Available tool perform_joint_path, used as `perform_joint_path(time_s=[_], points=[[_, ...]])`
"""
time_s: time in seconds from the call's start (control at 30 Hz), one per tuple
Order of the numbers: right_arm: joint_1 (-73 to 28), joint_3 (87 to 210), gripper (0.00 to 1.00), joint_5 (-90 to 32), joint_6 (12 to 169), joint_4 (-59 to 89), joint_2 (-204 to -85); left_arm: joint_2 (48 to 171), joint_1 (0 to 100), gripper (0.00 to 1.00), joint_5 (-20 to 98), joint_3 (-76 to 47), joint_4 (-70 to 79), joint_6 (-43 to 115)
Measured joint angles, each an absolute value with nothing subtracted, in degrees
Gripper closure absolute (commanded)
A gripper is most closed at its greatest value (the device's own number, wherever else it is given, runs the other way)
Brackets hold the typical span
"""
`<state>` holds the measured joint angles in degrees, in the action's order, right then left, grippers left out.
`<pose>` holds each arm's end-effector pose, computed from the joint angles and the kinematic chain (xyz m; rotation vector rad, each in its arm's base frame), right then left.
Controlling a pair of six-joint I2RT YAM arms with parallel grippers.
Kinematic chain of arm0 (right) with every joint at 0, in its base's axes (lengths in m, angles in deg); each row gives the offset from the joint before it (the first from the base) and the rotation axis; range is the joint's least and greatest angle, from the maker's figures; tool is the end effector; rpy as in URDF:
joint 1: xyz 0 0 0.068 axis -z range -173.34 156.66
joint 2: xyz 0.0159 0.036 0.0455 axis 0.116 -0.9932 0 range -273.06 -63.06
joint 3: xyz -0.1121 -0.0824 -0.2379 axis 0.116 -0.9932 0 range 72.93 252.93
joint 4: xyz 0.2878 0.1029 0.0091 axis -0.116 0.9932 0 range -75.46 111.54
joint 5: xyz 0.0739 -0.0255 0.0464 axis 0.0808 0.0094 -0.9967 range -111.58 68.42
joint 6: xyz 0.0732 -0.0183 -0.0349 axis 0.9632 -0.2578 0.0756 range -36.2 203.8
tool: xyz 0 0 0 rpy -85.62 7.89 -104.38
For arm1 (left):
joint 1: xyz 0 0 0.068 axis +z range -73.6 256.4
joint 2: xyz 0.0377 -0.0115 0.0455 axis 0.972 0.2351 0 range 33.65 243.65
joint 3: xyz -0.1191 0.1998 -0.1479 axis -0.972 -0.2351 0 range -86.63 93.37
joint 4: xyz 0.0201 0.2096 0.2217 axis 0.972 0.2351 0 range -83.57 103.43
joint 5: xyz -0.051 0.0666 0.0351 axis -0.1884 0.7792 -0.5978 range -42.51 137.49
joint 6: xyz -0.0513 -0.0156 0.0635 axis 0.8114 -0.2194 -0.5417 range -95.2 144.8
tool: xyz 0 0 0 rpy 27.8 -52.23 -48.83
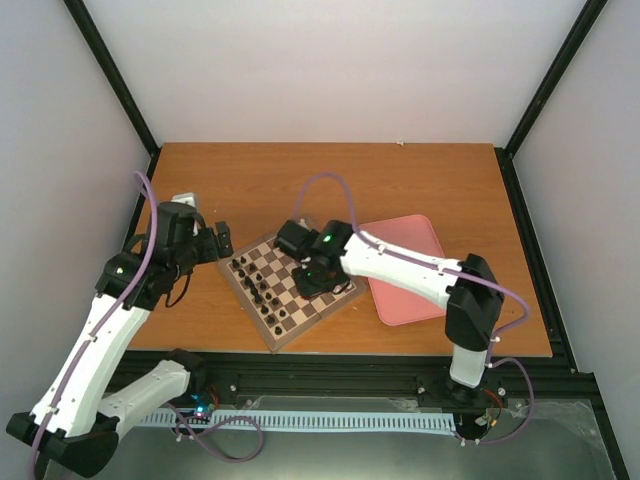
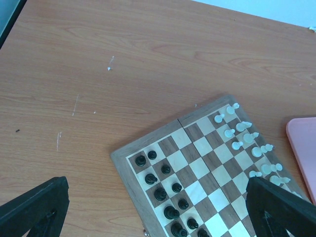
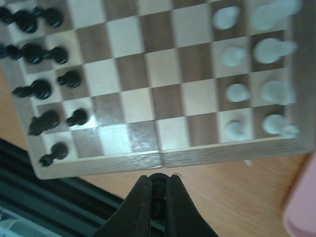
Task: Set up the chess pieces on the board
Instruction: Place the chess piece on the chessboard.
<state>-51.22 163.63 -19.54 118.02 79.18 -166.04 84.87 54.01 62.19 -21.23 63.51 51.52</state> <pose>0.2207 0.3467 0.2274 -0.5992 2.8891 0.2069 0.2167 -0.0693 0.3532 -0.2152 2.2838 -0.1461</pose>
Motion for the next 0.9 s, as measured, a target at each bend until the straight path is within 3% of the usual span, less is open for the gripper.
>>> perform_joint_path(time_s=[0.3,0.9], points=[[-60.5,165.6,0.97,-21.3,122.3,76.6,-173.9,82.6,54.0,0.0,61.4,-21.2,63.6,51.5],[-61.7,169.1,0.97,-22.4,122.2,74.5,-181.0,81.8,54.0,0.0,61.1,-21.2,63.5,51.6]])
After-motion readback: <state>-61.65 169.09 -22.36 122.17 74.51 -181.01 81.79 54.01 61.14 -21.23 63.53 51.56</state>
